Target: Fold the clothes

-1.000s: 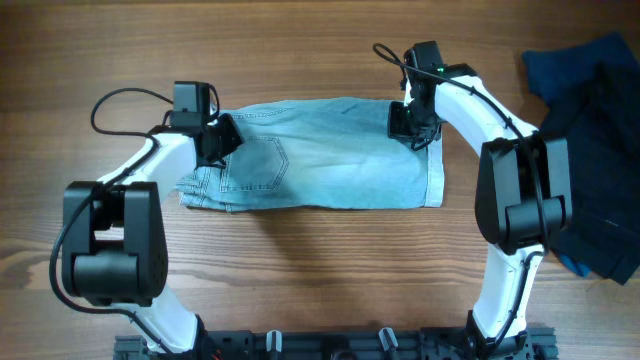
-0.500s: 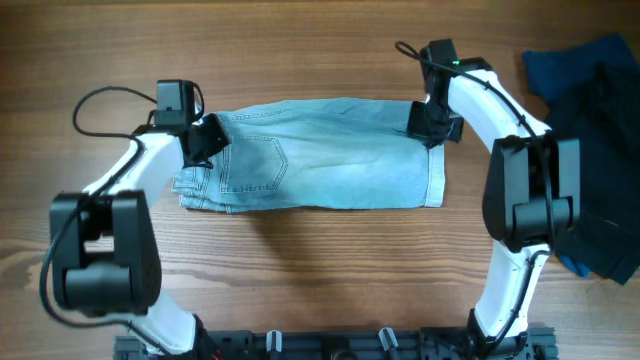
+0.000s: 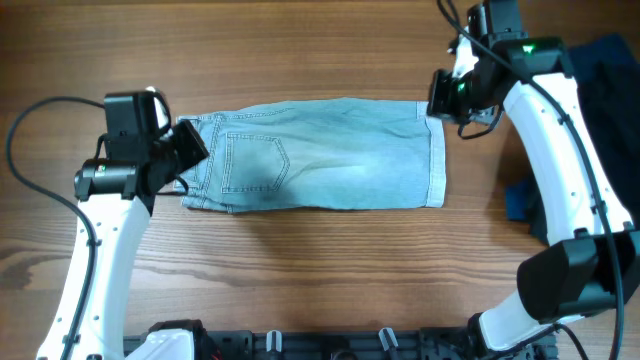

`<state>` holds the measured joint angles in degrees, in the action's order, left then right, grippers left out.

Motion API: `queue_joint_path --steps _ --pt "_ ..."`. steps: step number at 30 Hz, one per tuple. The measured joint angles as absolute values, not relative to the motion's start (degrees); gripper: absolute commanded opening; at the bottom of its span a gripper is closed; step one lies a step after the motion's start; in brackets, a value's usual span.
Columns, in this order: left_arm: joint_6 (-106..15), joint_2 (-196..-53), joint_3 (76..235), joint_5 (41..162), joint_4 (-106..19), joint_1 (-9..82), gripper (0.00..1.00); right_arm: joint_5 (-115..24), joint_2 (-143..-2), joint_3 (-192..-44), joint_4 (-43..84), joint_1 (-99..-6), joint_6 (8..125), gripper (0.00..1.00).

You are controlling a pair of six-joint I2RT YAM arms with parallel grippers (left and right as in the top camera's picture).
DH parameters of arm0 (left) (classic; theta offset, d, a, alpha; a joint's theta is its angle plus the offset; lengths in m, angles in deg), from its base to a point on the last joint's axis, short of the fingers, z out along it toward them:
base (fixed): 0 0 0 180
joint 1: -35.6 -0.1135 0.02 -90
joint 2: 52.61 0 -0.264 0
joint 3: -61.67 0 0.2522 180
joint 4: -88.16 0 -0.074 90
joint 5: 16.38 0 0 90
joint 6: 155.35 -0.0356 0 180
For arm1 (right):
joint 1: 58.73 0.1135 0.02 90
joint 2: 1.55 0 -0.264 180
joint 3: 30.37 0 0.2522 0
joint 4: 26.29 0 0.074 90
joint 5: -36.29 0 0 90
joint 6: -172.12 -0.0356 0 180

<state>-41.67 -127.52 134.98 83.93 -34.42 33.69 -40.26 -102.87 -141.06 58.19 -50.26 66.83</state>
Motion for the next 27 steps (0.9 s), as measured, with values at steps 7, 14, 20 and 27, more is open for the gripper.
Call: queue_joint_path --steps 7,14,20,27 --pt "-41.23 -135.79 134.85 89.20 -31.38 37.84 0.04 -35.19 -103.22 -125.69 46.89 -42.48 66.44 0.04" --pt "-41.02 -146.50 134.83 91.21 -33.39 42.59 0.04 -35.14 -103.89 -111.14 35.50 -41.32 61.72 0.04" --pt "-41.04 -151.98 134.79 91.05 -33.76 42.57 0.04 -37.51 -103.91 -107.77 31.48 -41.97 60.32 0.05" --pt "-41.04 -157.20 134.87 90.66 -34.11 41.34 0.04 -39.19 -103.94 -107.25 30.65 -44.84 60.08 0.08"
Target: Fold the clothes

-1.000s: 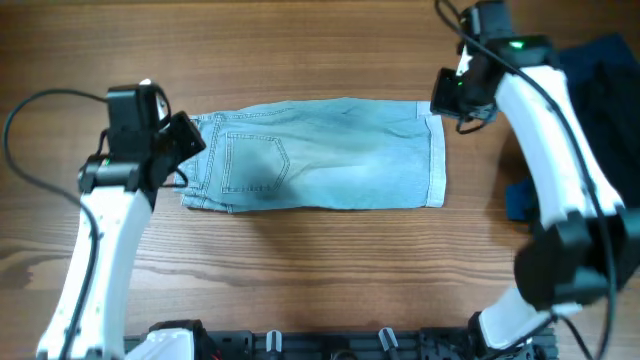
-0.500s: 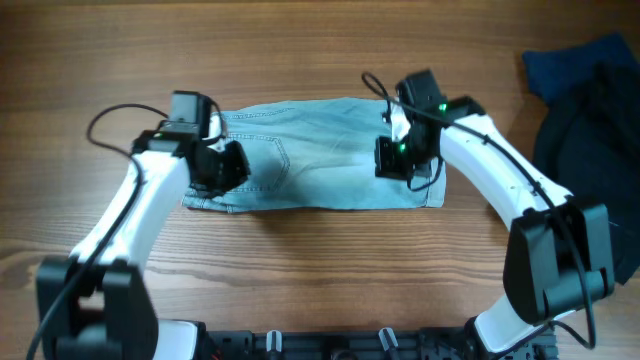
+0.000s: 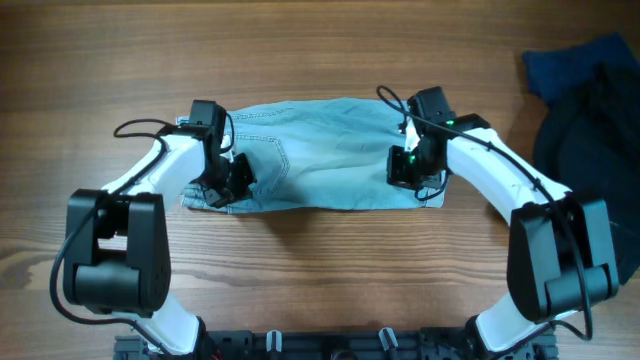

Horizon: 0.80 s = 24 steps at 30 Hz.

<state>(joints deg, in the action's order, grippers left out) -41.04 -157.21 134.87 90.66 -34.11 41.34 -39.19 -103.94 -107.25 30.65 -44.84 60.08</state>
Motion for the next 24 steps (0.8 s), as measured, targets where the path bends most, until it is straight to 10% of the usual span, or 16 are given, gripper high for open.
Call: queue_joint_path --steps 24 --pt "-41.74 -157.18 134.87 90.27 -33.50 30.24 0.04 -32.52 -103.89 -107.25 30.54 -52.86 61.82 0.04"
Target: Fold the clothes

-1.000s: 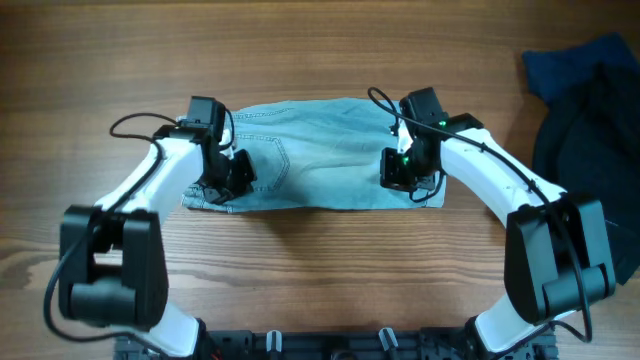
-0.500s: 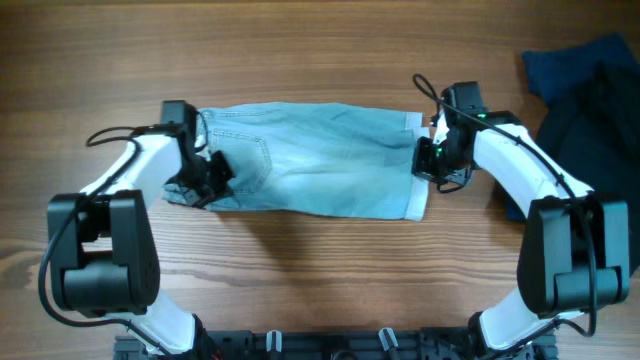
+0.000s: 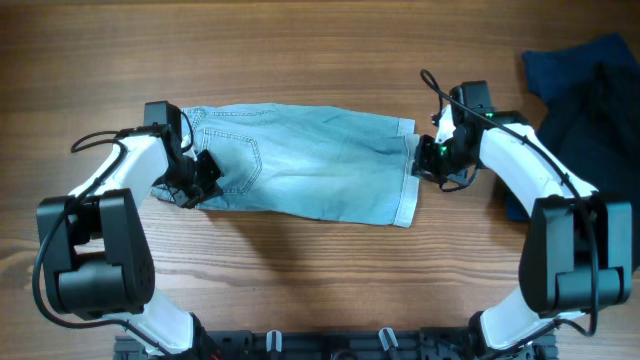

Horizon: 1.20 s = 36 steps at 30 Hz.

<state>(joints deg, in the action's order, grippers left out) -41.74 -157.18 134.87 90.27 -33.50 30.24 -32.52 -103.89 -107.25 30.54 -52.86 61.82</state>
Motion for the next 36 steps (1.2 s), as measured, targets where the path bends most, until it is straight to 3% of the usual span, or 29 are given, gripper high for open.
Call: queue_joint_path --steps 12,24,36 --pt "-41.76 -157.18 134.87 90.25 -33.67 30.24 0.04 -31.19 -106.08 -102.33 22.50 -39.13 53.43 0.04" --pt "-41.96 -157.14 134.94 88.47 -33.52 30.33 0.04 -34.16 -106.82 -102.35 25.38 -40.66 50.87 0.04" --pt "-38.87 -156.94 135.62 84.47 -32.21 30.74 0.04 -40.94 -107.17 -107.55 32.88 -50.45 55.66 0.04"
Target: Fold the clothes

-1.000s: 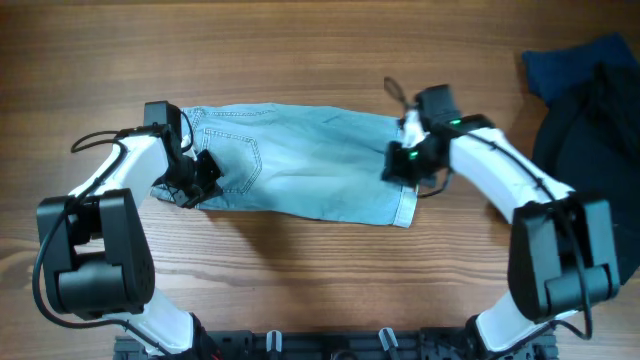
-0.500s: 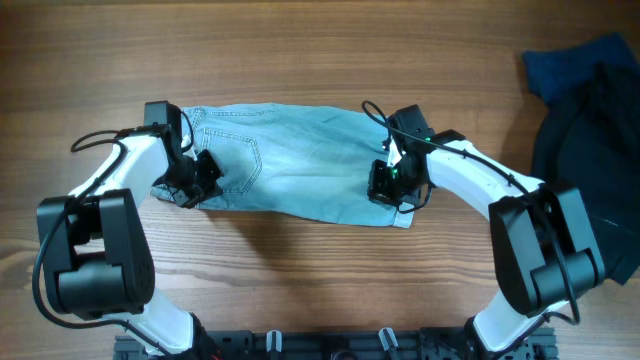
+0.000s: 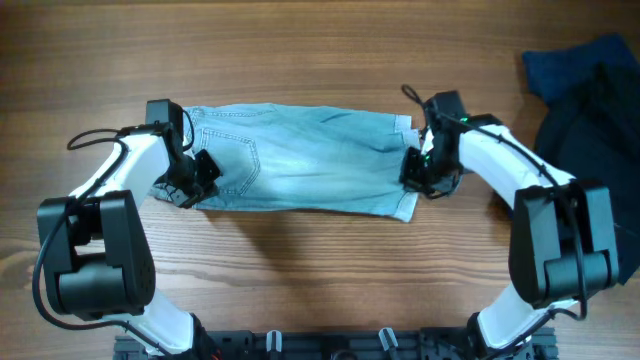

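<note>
A pair of light blue jeans lies flat across the wooden table, folded lengthwise, with the waistband on the left and the leg hems on the right. My left gripper sits low on the waistband's near-left corner, and its fingers look closed on the denim. Over the hem end is my right gripper, resting on the cloth near its right edge. The wrist hides those fingers, so their state does not show.
A heap of dark navy clothes lies at the right edge of the table, with a brighter blue piece at its upper left. The arm bases and a black rail run along the near edge.
My right gripper has moved left, from just beyond the hem edge to on top of the hem. The jeans' near edge now lies straighter. The left gripper and the waistband have not moved.
Both grippers started at the outer ends of the flat jeans, left by the waistband and right by the hem. Then both were on the near edge, further inward. Later the jeans lay shifted left and slanted, grippers at both ends. Now the right gripper is on the hem.
</note>
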`<state>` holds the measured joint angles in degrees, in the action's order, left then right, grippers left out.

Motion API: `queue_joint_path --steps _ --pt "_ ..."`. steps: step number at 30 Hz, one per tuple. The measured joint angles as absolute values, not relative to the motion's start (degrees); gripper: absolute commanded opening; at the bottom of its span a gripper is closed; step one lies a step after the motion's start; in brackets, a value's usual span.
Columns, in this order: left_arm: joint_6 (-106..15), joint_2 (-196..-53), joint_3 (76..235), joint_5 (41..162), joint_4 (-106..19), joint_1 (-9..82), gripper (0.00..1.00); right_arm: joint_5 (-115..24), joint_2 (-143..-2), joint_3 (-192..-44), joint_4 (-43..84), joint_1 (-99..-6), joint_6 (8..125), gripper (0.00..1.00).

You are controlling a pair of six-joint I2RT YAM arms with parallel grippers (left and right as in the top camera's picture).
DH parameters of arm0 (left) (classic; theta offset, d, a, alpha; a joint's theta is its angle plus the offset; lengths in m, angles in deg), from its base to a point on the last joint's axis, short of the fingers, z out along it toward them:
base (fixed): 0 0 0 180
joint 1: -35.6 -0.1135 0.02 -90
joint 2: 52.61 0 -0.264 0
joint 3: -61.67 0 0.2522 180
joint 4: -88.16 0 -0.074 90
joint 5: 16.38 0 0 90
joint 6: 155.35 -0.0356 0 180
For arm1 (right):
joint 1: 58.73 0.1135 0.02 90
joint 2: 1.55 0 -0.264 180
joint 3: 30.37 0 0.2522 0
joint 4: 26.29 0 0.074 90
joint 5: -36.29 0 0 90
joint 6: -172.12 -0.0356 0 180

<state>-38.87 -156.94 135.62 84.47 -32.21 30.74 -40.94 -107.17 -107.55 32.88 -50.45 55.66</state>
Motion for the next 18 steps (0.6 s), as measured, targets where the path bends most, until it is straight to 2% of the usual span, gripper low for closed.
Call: queue_joint_path --steps 6,8,10,11,12,13,14,16,18 --pt "-37.54 -156.09 135.64 79.86 -31.51 30.04 0.04 -45.40 -107.78 -113.98 38.23 -53.21 58.44 0.04" --pt "-37.39 -155.33 135.40 79.21 -31.34 29.85 0.04 -44.78 -107.81 -116.78 40.13 -53.17 59.60 0.10" --pt "-37.23 -153.75 135.16 79.01 -30.85 29.60 0.04 -43.60 -107.83 -119.55 41.73 -53.14 60.43 0.41" --pt "-37.15 -152.24 135.03 79.03 -30.53 29.47 0.08 -42.64 -107.83 -120.80 42.36 -53.14 61.43 0.57" --pt "-37.13 -150.23 134.94 79.03 -30.29 29.43 0.17 -41.88 -107.83 -121.45 42.63 -53.17 62.07 0.71" --pt "-37.10 -148.55 134.94 79.03 -30.13 29.41 0.28 -41.24 -107.83 -121.83 42.82 -53.17 62.66 0.76" --pt "-36.75 -146.06 134.94 79.03 -30.05 29.41 0.60 -40.52 -107.83 -122.02 43.30 -53.14 63.49 0.79" --pt "-36.93 -141.51 134.96 79.05 -30.02 29.41 1.00 -39.63 -107.85 -121.94 44.27 -53.14 65.08 0.81" --pt "-36.71 -137.56 134.96 79.03 -30.07 29.41 1.00 -39.08 -107.85 -121.52 44.81 -53.14 65.91 0.81"
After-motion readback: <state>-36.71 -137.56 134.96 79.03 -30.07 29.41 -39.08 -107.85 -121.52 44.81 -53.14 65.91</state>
